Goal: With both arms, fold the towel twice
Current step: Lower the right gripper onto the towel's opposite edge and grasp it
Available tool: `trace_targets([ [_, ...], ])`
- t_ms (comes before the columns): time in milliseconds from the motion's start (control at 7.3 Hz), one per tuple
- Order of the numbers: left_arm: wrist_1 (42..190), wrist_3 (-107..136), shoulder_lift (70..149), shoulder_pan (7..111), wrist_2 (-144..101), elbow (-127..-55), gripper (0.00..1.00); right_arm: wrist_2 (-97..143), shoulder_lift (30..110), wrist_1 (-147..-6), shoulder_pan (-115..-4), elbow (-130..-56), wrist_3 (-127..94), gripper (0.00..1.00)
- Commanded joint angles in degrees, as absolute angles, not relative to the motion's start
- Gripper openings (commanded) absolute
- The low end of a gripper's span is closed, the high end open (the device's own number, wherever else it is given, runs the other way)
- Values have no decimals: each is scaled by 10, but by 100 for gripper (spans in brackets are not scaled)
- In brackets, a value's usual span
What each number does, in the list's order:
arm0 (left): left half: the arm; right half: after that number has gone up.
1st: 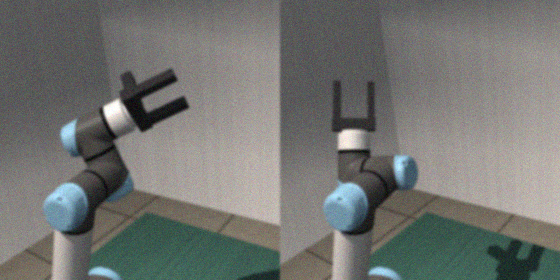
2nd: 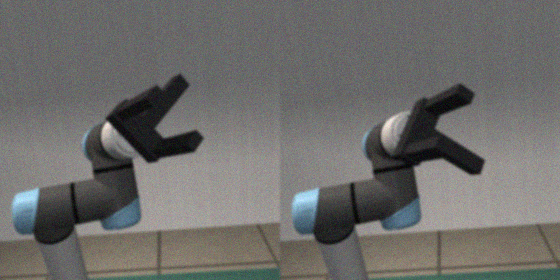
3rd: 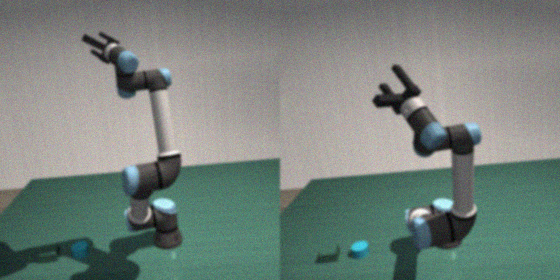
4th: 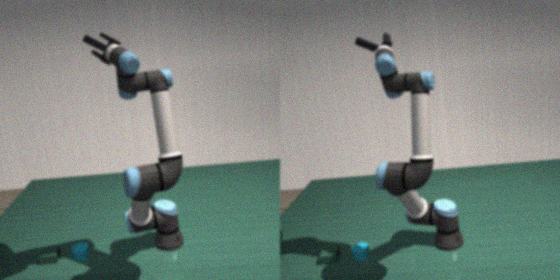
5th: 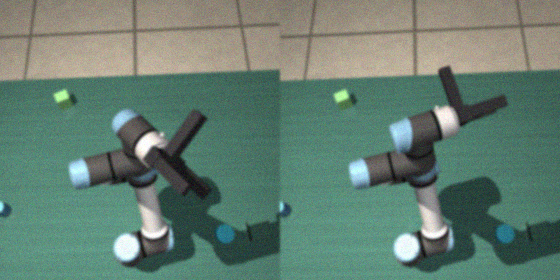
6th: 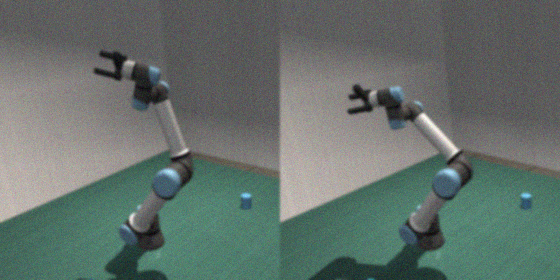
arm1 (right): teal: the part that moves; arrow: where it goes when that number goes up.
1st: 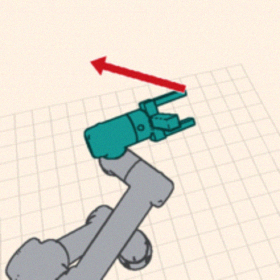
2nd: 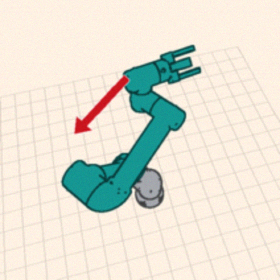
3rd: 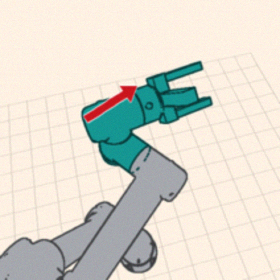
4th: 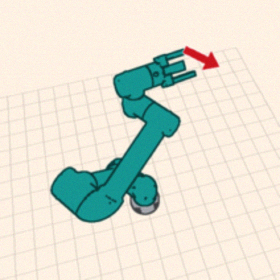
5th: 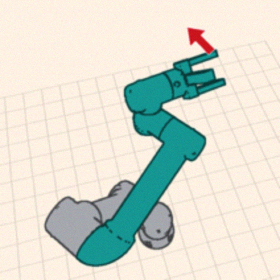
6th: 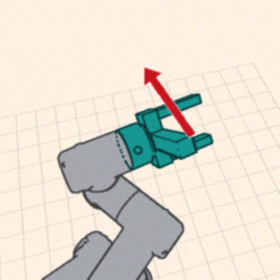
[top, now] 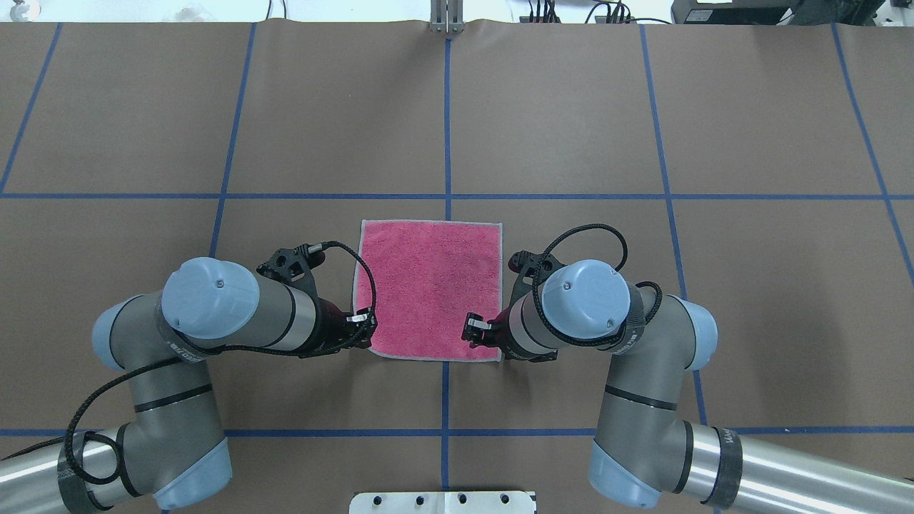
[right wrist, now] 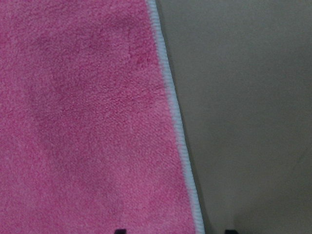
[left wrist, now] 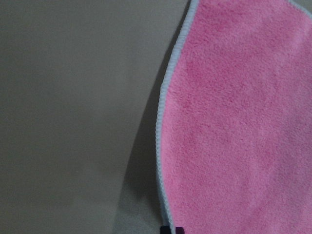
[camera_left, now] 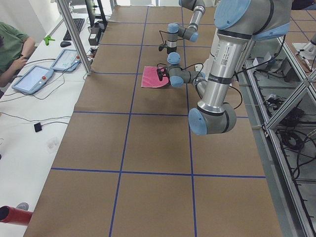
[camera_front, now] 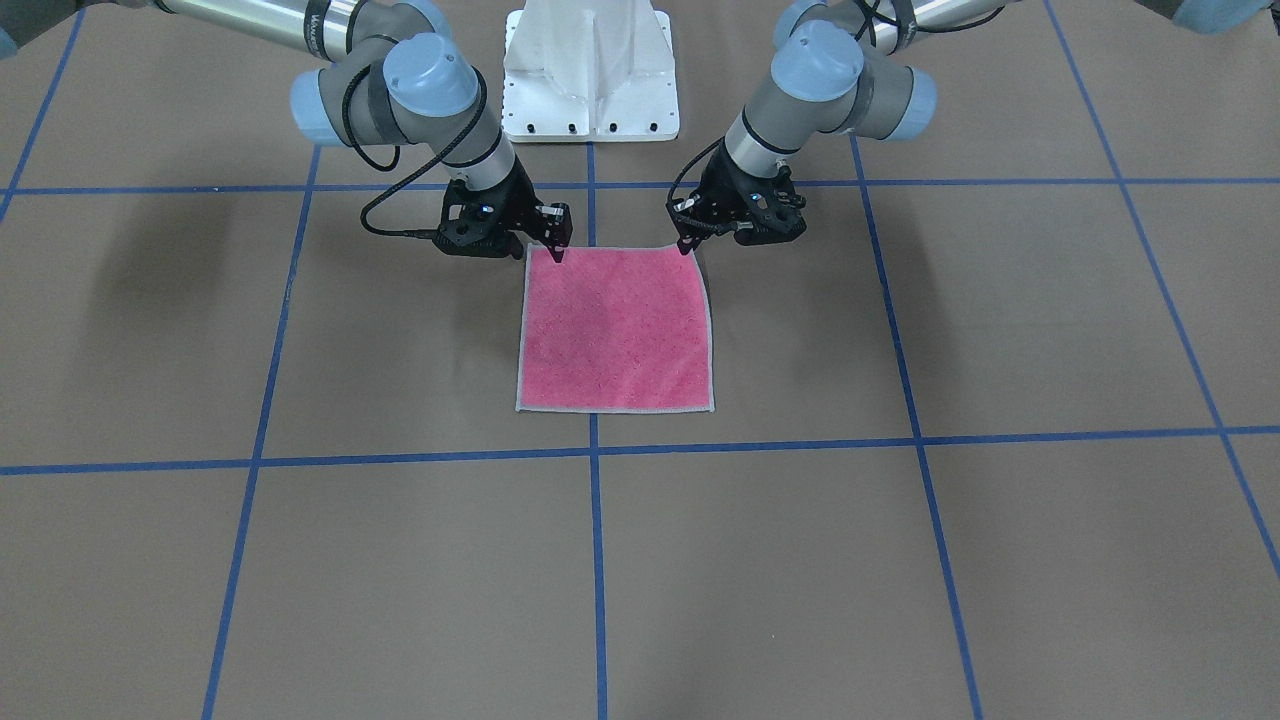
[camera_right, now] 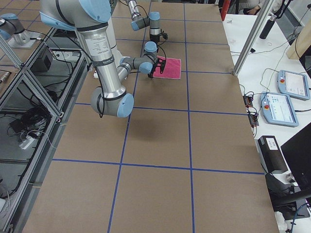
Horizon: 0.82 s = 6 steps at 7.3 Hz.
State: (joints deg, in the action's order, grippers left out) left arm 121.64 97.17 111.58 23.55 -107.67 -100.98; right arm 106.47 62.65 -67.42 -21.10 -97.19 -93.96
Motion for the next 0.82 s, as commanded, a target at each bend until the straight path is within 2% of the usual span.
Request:
trace_targets([
  [0, 1216, 972, 1115, 236, -1077, -1011, 0, 1068, 627, -674, -211, -973, -939, 21],
  [137, 1216, 972, 1115, 236, -1077, -1011, 0, 1071, 628, -674, -211, -974, -938, 0],
  [685, 1216, 972, 1118, 236, -1077, -1018, 0, 1093, 632, -674, -229, -996, -938, 0],
])
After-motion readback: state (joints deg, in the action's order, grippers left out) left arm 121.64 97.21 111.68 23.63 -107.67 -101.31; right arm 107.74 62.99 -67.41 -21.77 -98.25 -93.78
